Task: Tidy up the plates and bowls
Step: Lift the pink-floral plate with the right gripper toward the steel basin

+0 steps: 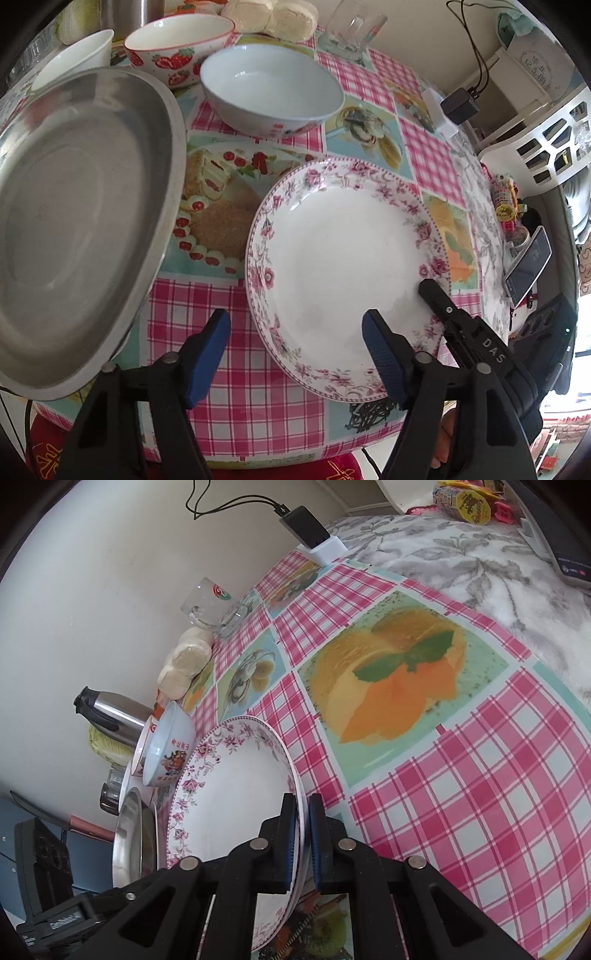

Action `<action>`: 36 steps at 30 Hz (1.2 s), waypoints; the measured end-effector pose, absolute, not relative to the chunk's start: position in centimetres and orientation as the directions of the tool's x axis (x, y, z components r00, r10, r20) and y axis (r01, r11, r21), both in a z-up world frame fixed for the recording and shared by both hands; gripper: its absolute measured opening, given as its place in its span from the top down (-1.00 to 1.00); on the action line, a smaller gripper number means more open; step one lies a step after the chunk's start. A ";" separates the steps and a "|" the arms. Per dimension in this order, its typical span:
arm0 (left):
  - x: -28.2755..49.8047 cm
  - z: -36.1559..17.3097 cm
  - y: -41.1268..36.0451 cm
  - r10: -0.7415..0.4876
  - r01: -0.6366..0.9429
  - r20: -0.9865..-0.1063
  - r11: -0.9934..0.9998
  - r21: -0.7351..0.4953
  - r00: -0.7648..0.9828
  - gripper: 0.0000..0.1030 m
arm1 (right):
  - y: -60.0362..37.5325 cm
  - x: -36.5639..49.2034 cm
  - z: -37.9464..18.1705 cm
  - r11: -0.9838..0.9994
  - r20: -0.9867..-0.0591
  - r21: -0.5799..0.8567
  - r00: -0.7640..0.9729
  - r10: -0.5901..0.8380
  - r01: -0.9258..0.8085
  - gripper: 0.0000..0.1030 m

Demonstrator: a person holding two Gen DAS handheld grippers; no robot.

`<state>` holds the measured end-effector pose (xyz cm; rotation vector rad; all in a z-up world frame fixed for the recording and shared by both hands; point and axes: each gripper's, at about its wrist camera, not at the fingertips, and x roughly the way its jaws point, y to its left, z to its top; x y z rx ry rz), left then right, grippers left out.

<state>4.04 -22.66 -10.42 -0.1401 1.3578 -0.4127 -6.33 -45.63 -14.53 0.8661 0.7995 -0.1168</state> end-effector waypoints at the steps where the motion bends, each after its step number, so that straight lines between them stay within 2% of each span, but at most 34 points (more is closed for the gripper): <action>1: 4.2 -10.6 -22.8 -0.360 0.206 -0.921 0.922 -0.327 0.150 -0.32 | -45.6 -6.4 -14.5 0.663 -0.671 0.634 0.710 0.216 0.398 0.85; 3: 4.6 -10.9 -22.9 -0.357 0.207 -0.922 0.923 -0.324 0.147 -0.16 | -45.7 -6.5 -14.5 0.661 -0.669 0.637 0.710 0.219 0.397 0.85; 5: 4.9 -11.2 -23.1 -0.359 0.207 -0.922 0.922 -0.327 0.143 -0.09 | -45.7 -6.5 -14.5 0.658 -0.667 0.641 0.711 0.222 0.395 0.86; 16: 6.2 -11.7 -24.0 -0.357 0.209 -0.919 0.924 -0.320 0.170 -0.05 | -45.7 -6.7 -14.5 0.656 -0.664 0.643 0.714 0.220 0.396 0.84; 25: 6.9 -11.7 -23.7 -0.314 0.191 -0.920 0.943 -0.273 0.234 0.47 | -46.1 -6.9 -14.6 0.658 -0.666 0.637 0.716 0.208 0.401 0.85; 36: 7.3 -11.8 -23.8 -0.340 0.198 -0.909 0.934 -0.297 0.239 0.58 | -46.5 -7.2 -14.5 0.658 -0.667 0.635 0.718 0.200 0.406 0.86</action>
